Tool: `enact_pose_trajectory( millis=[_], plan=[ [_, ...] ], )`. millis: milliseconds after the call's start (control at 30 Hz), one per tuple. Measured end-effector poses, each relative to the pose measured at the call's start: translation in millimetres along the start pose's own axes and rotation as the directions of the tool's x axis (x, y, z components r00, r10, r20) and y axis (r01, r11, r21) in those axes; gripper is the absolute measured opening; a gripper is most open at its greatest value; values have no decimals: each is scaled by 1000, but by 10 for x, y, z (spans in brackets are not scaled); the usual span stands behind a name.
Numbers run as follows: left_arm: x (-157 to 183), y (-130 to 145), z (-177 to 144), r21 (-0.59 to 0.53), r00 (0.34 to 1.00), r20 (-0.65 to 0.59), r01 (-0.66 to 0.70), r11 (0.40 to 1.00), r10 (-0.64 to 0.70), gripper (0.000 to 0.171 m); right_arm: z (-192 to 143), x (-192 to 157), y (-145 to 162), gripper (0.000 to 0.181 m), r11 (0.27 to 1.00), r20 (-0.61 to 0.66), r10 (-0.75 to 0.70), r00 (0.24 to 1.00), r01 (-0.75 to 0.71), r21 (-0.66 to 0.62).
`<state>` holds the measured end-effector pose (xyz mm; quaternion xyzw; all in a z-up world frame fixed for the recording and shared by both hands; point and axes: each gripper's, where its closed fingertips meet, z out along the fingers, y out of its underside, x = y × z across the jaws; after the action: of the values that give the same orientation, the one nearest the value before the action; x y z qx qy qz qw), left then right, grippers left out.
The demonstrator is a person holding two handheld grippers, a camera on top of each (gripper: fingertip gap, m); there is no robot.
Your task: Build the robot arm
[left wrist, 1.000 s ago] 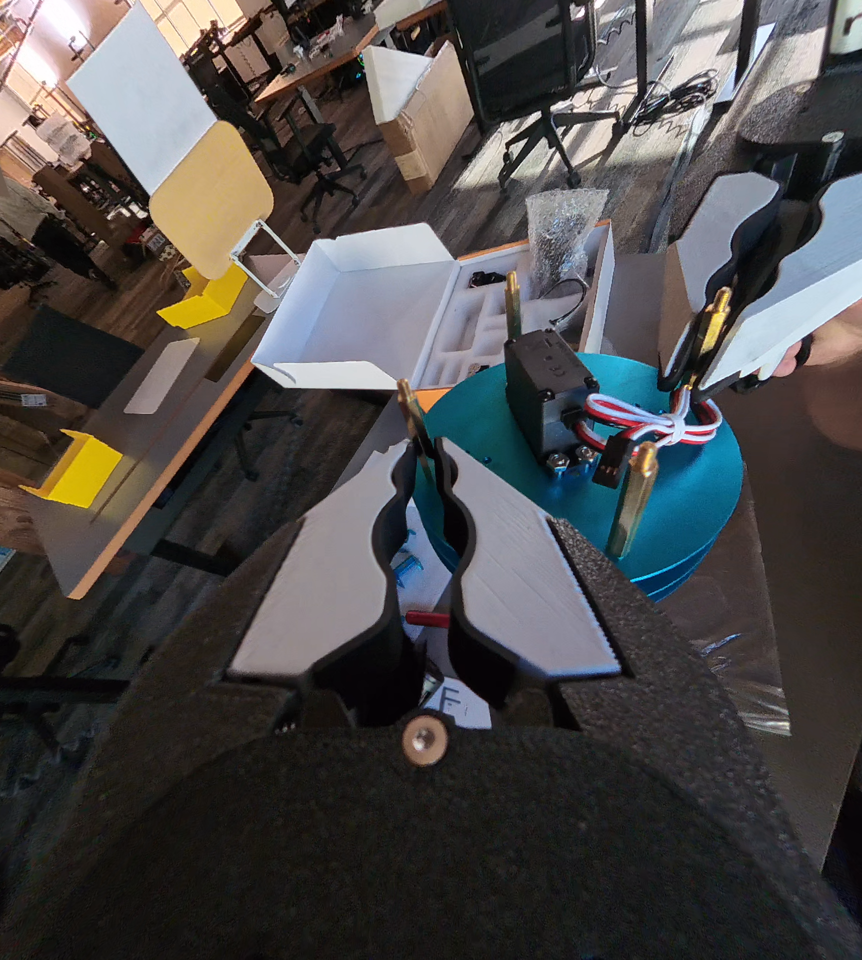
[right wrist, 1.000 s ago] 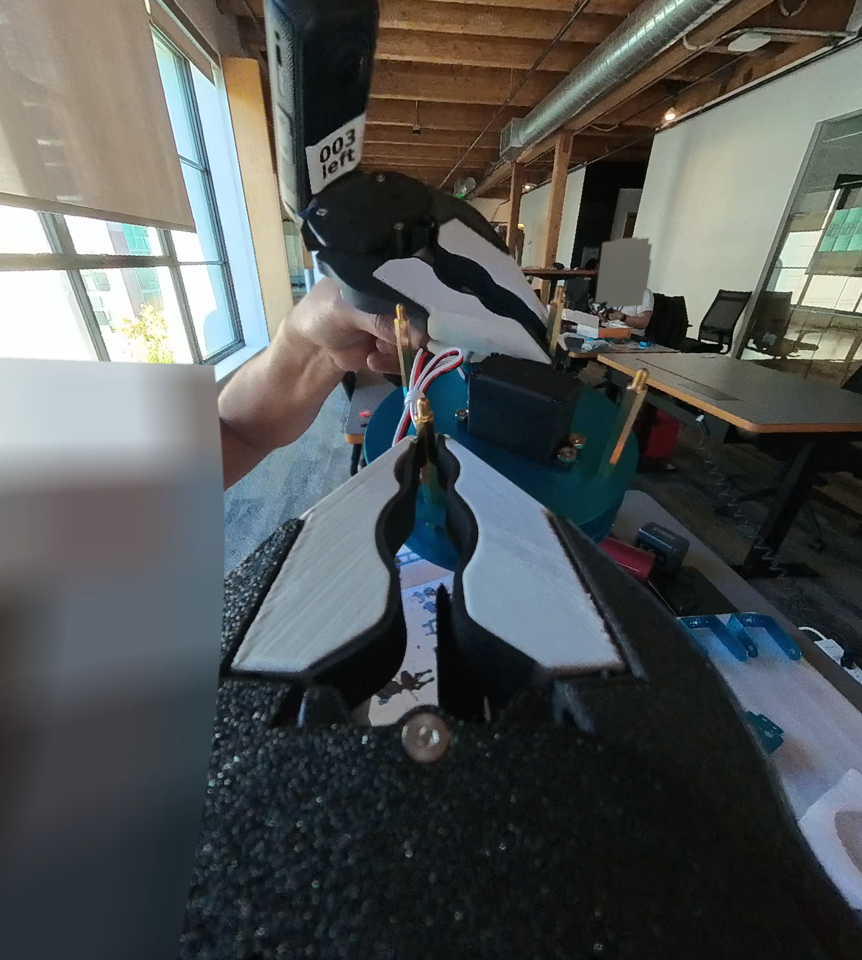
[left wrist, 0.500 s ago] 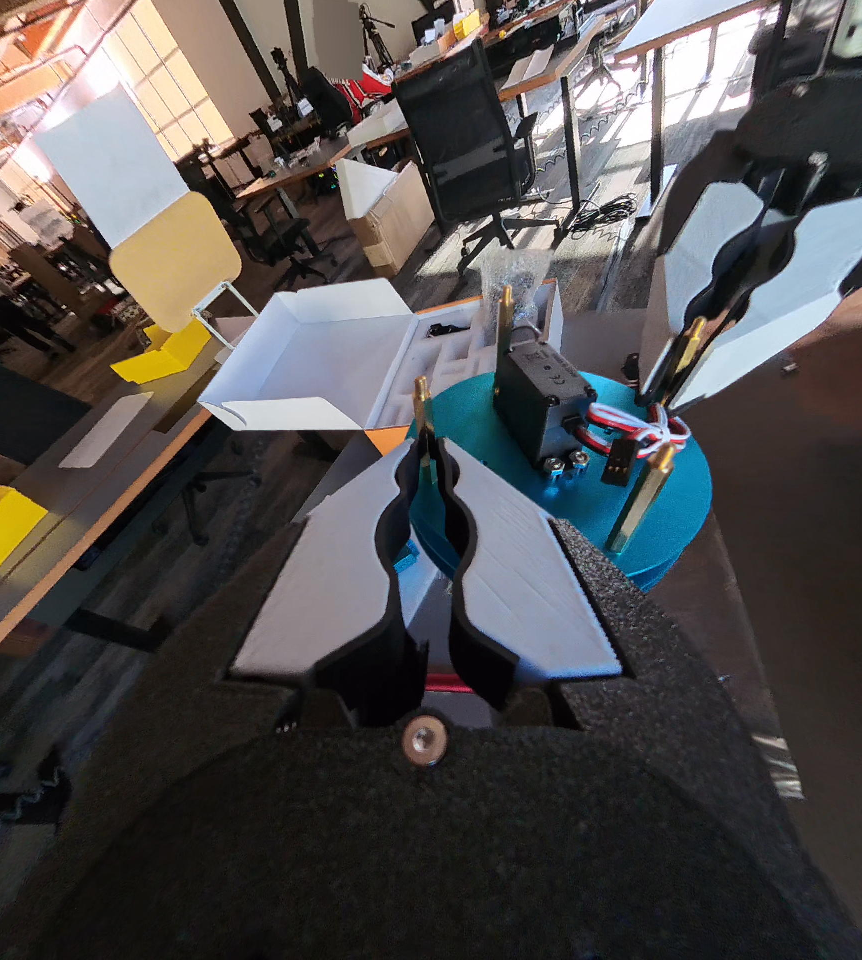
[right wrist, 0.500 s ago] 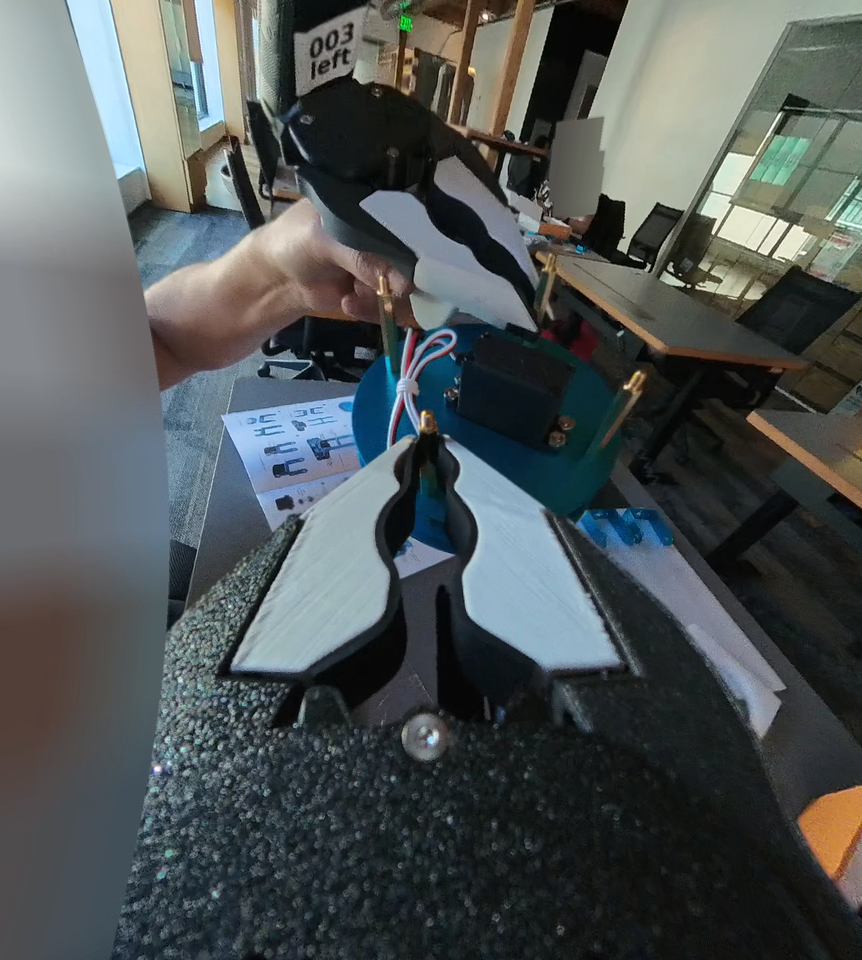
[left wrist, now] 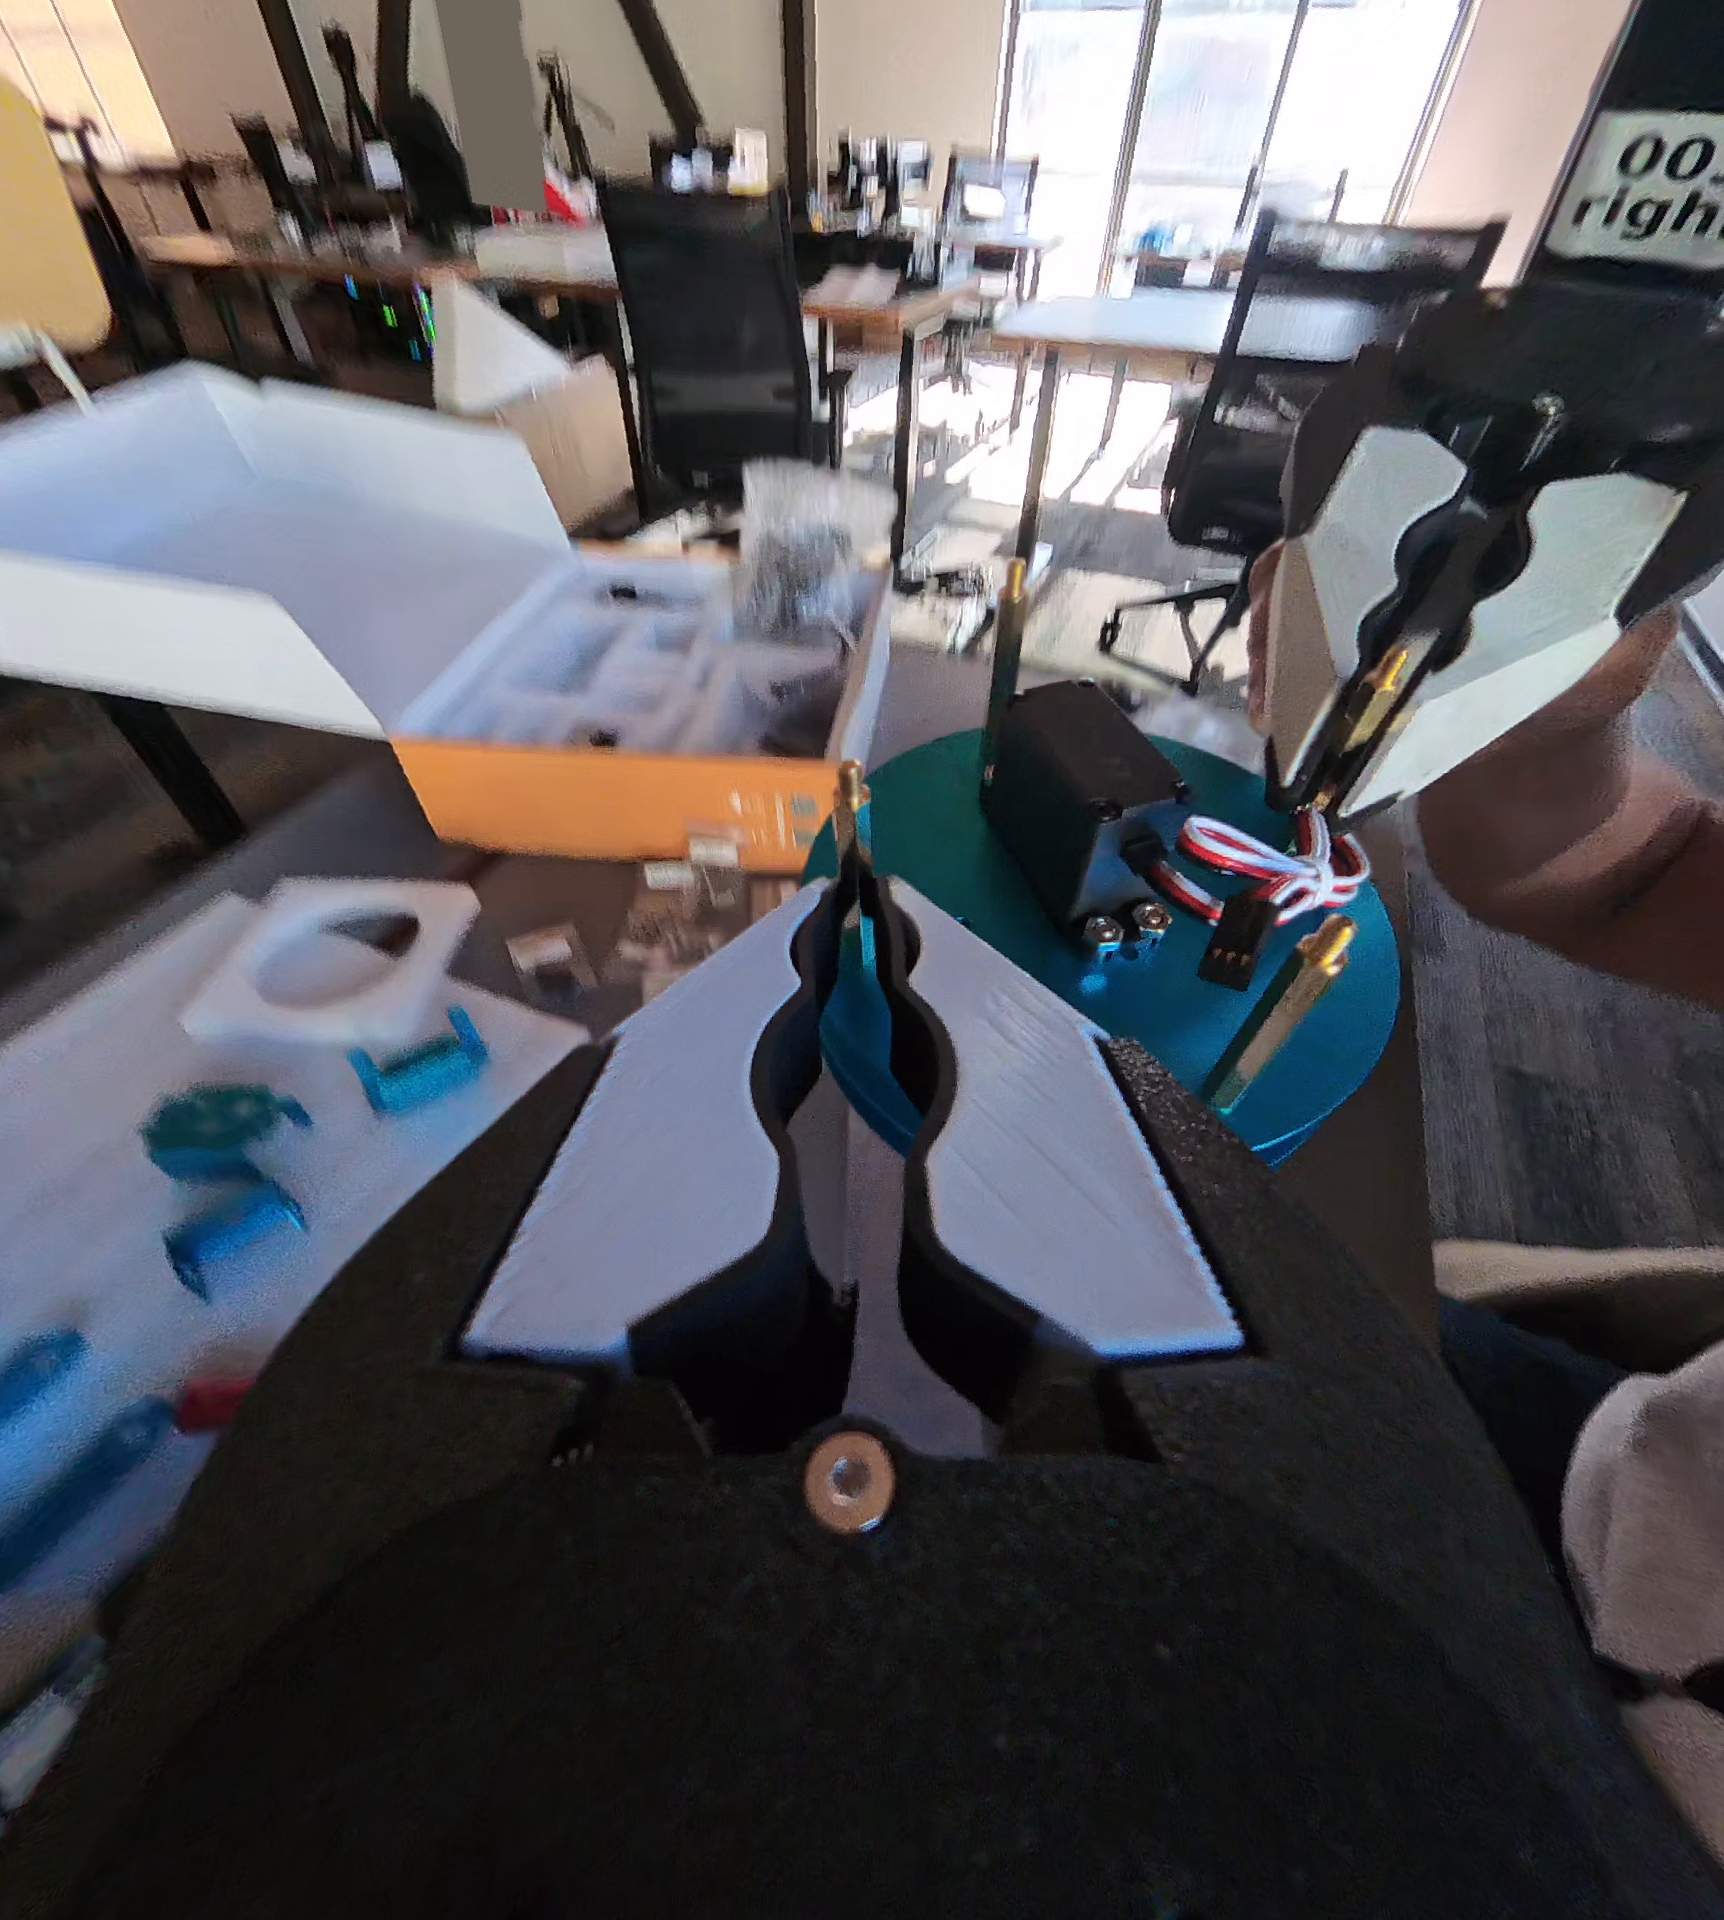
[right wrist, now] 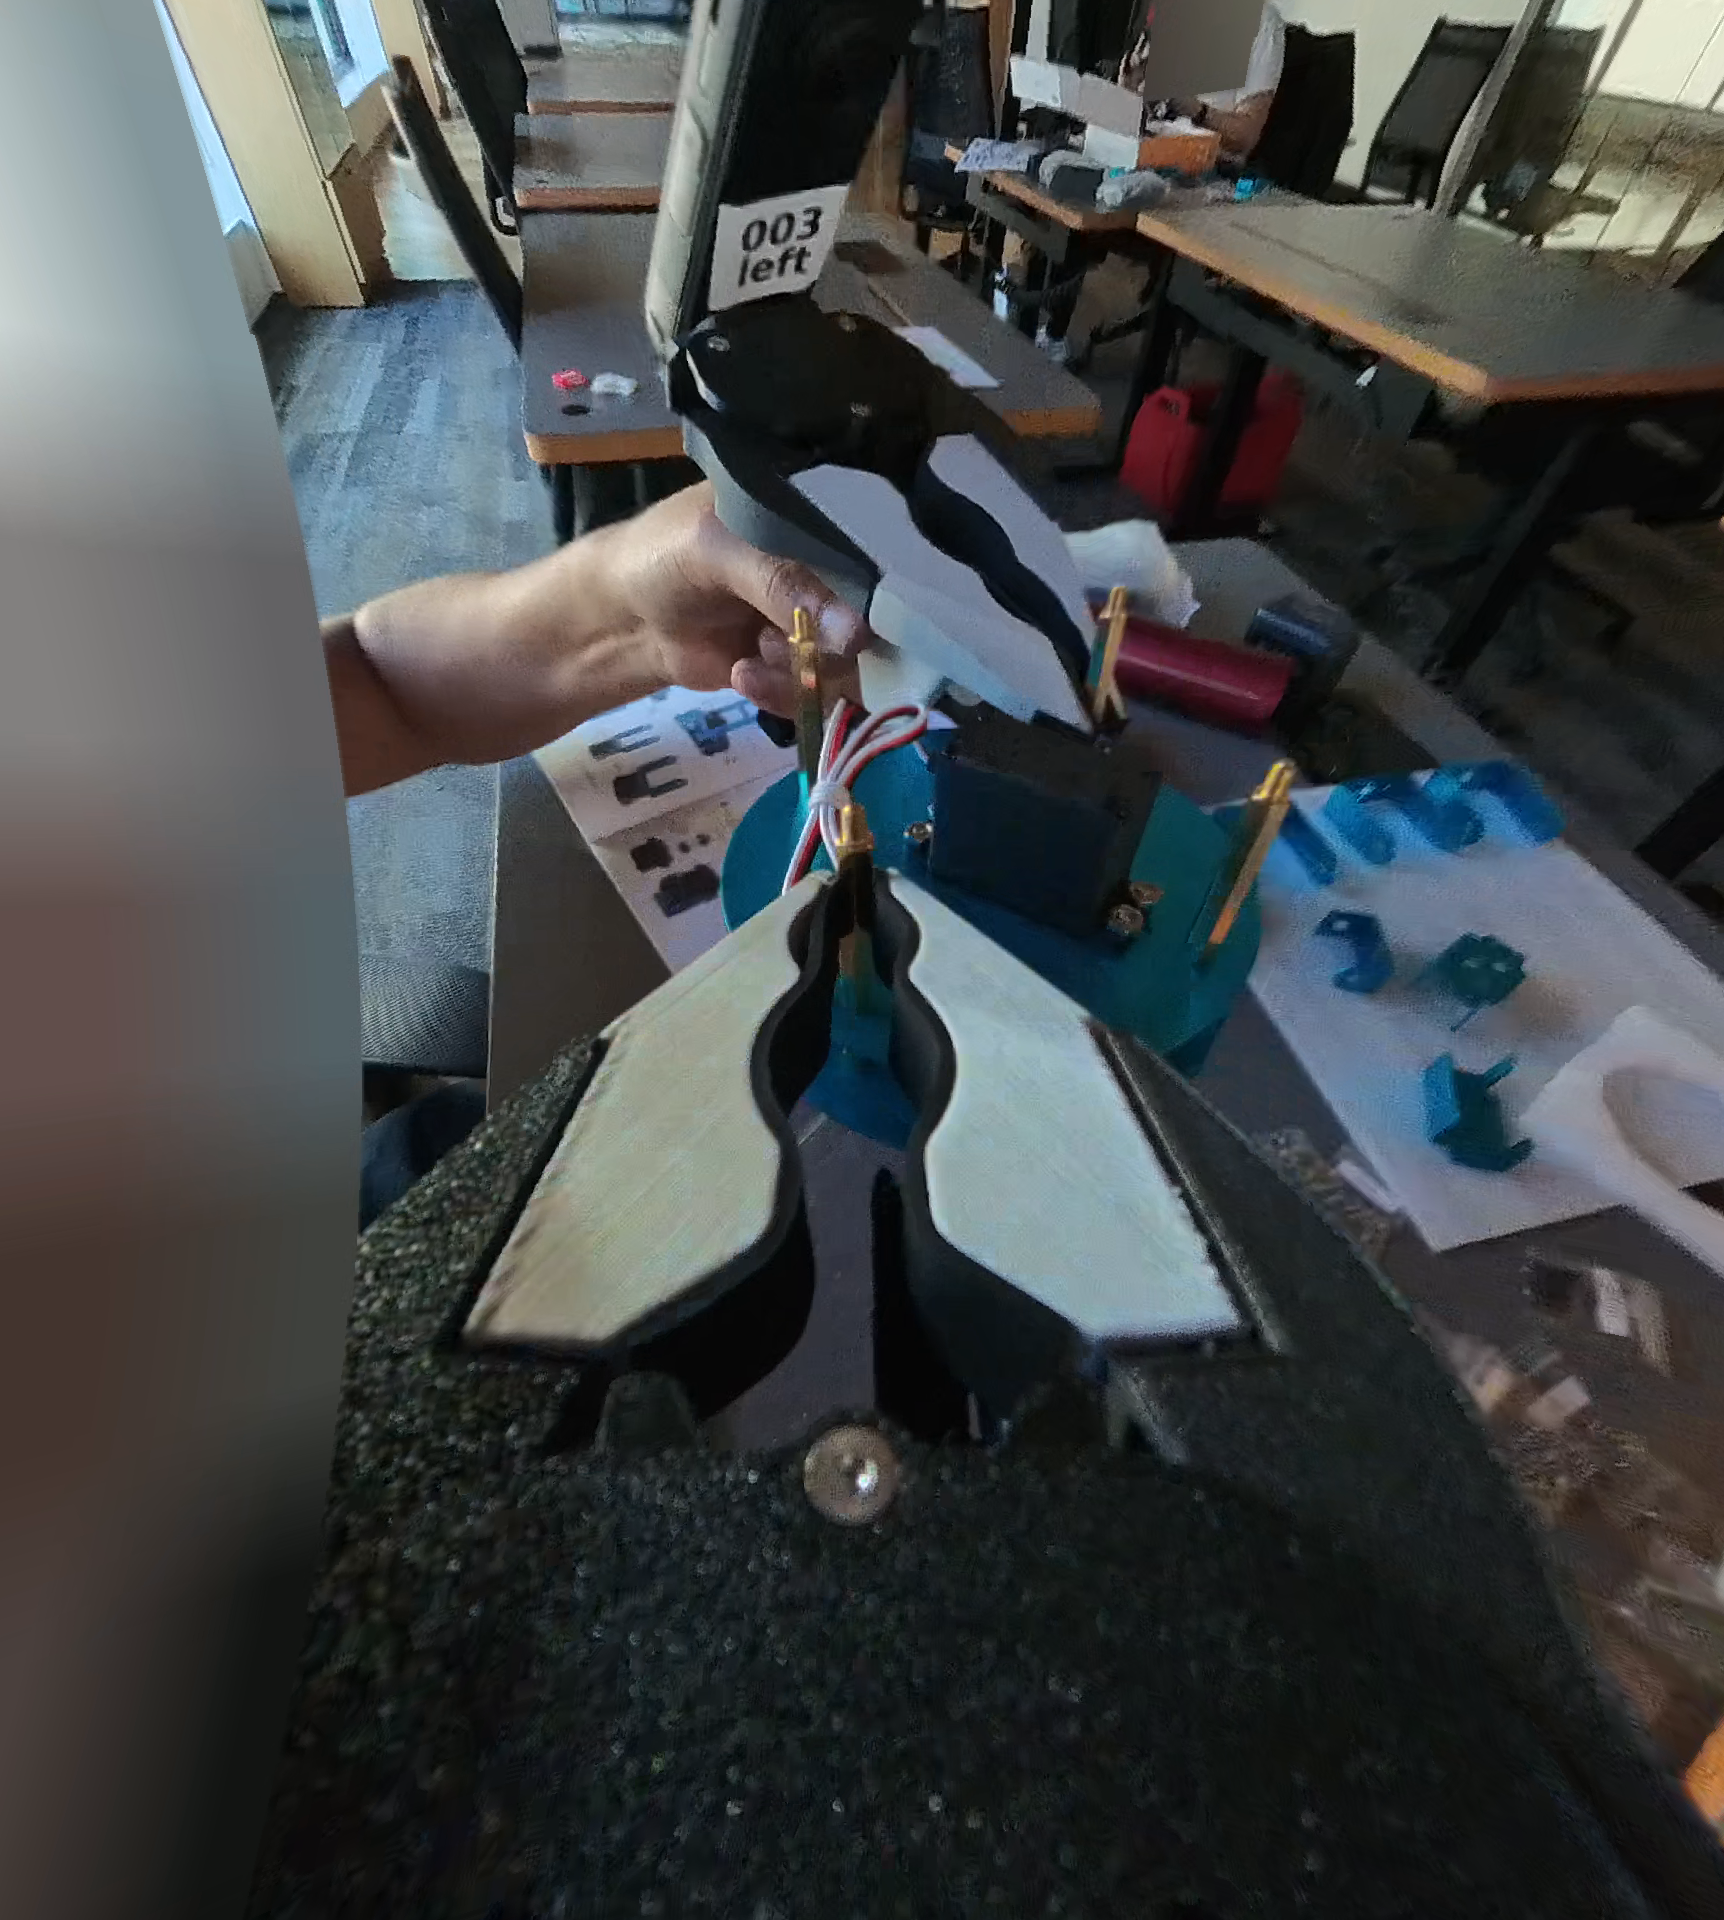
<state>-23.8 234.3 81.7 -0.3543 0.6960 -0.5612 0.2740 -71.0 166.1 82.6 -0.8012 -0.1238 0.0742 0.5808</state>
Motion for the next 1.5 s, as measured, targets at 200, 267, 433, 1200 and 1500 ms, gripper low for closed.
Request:
enact_pose_trajectory(
  millis=[200,267,433,1200,1500],
  plan=[
    [331,1151,290,-196,990,-35,130,972,-139,6,107,-269,875,4,967,116,254,960,-249,-59],
    [438,1328,332,-224,981,-67,163,961,-182,6,93,-338,1004,2,932,159,363,918,-358,-59],
    [585,1679,425,-303,981,-87,139,943,-172,7,77,-382,1290,3,865,195,501,843,-495,-81],
    [475,1935,598,-412,910,-102,330,850,-402,9,319,-138,1200,3,805,195,578,792,-515,-296],
    [336,2161,524,-417,869,-84,414,809,-488,9,527,-137,1372,4,713,201,668,716,-540,-446]
  ],
)
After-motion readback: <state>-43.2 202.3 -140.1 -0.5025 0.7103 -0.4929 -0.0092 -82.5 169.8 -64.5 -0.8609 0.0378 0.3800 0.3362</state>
